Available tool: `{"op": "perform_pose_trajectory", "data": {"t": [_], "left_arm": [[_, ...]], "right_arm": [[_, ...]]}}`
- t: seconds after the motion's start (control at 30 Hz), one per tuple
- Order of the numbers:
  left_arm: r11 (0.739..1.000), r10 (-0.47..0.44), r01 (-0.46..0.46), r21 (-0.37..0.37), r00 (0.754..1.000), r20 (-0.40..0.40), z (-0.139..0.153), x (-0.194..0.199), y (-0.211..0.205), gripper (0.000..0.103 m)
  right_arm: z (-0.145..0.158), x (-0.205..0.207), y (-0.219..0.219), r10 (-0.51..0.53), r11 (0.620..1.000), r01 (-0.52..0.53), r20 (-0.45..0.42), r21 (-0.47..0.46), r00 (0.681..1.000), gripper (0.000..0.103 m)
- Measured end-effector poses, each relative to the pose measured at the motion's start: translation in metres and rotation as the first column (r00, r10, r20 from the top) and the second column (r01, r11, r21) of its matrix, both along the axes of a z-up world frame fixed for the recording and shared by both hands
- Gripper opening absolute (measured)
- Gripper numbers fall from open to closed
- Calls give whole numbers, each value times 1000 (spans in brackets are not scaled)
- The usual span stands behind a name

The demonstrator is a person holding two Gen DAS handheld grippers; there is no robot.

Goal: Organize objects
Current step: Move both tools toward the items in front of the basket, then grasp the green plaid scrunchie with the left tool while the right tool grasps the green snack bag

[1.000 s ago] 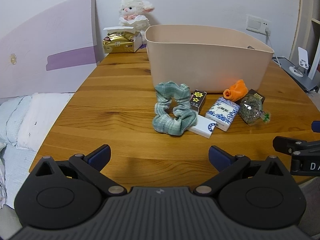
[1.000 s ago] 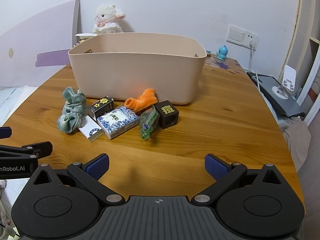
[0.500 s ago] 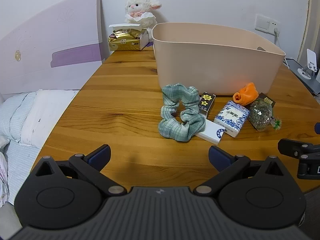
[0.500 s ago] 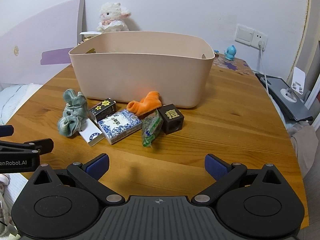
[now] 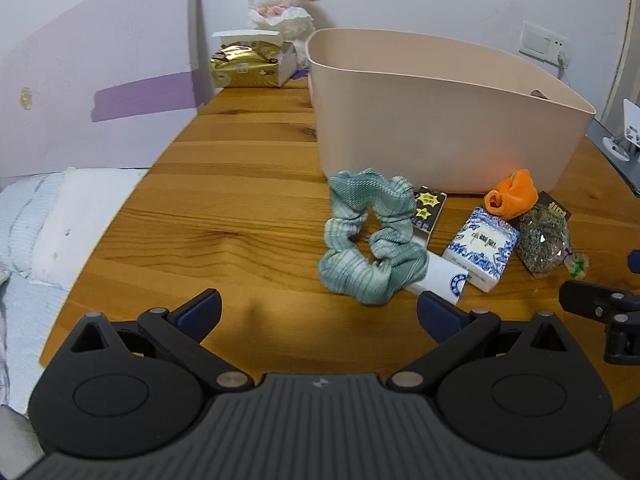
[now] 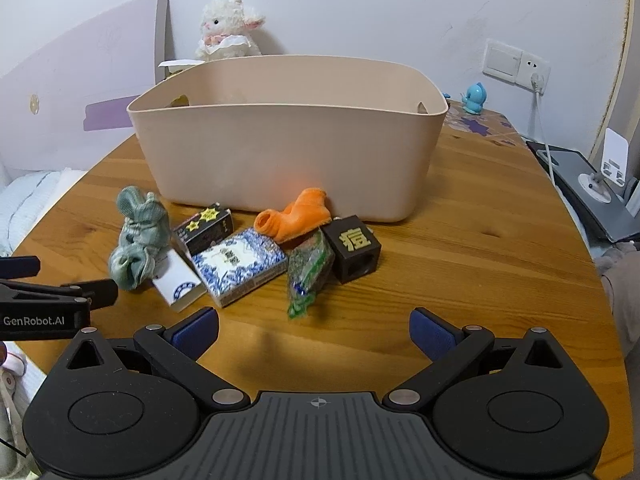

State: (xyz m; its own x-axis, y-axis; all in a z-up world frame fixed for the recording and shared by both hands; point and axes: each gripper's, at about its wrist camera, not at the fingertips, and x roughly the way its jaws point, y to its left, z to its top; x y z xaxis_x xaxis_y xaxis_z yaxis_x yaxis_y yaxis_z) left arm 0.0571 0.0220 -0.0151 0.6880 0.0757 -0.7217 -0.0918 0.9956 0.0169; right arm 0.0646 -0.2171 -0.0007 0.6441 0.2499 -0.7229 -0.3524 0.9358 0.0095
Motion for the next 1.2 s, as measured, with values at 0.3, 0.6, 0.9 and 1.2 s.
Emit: {"op": "perform_pose_trajectory", "data": {"t": [0.3, 0.6, 0.9, 1.2], "left_arm": [[998, -24, 23, -52, 999, -23, -6, 33, -3, 103], [996, -22, 18, -87, 999, -41, -19, 64, -4, 91], [996, -29, 25, -83, 998, -48, -20, 73, -6, 50], [990, -45, 40, -138, 998, -33, -12, 66, 0, 25]], "right_arm": [[-7, 29, 2, -13, 999, 14, -12, 43, 1000, 92], [-26, 56, 8, -29, 998, 33, -69, 51, 997, 76], [-34, 60, 10, -8, 998, 12, -80, 60, 997, 36], [-30, 50, 2, 24, 995, -16, -81, 101, 996, 25]]}}
